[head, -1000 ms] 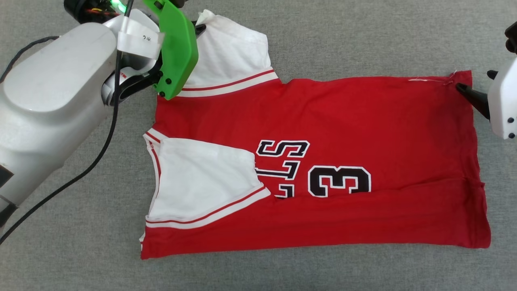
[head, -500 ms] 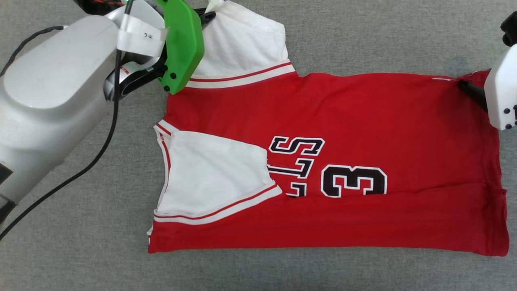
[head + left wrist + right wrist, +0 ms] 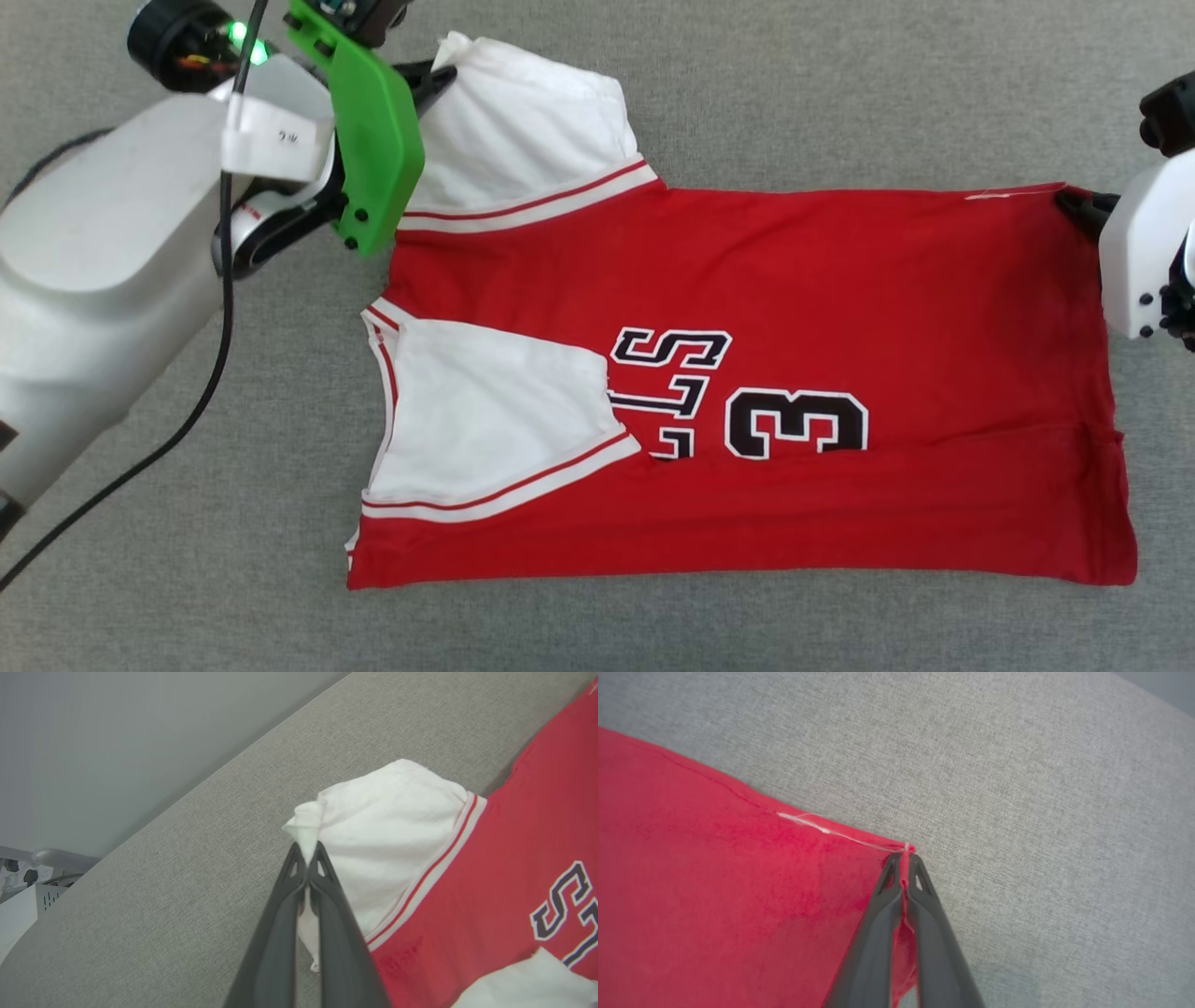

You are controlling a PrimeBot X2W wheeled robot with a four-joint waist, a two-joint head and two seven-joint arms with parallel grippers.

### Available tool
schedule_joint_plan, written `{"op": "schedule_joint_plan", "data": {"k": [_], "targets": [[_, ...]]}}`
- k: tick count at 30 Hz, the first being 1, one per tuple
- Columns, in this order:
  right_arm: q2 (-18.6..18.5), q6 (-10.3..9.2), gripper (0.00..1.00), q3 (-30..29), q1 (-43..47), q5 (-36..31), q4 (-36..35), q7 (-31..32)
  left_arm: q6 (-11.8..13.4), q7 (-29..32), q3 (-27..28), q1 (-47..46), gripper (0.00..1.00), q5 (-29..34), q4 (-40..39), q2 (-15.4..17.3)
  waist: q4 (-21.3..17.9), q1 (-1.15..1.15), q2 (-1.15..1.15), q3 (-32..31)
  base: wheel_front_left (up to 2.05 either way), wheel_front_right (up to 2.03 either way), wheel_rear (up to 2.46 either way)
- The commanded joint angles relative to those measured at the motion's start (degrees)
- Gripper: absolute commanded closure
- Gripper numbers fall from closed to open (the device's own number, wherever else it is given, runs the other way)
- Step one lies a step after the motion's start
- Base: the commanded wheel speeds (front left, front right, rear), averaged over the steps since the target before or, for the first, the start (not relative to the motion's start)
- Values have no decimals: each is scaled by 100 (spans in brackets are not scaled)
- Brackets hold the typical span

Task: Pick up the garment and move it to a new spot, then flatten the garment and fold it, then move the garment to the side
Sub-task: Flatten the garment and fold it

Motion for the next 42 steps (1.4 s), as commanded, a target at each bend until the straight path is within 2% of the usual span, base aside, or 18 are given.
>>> {"op": "schedule_joint_plan", "data": {"k": [1,10,27,35,42], "targets": [[-28,-4,100,-2,153,57,-58,-162,-15,-99,11,175,100,-22,-25,78,-10,0,0,-296,0,0,0],[-239,-4,100,-47,910,86,-471,-740,98,-476,11,984,100,-12,-480,446,62,0,0,-870,0,0,0],[-408,-4,100,-595,2645,85,-1136,-1049,851,-800,11,2918,100,-212,-1582,1040,147,0,0,-1457,0,0,0],[-335,-4,100,-983,3552,-56,-1504,-1072,967,-846,11,3638,100,-211,-1580,1050,132,0,0,-1518,0,0,0],[-136,-4,100,-1397,4260,-131,-1806,-878,970,-939,13,3903,100,-240,-1265,903,107,0,0,-1439,0,0,0]]}}
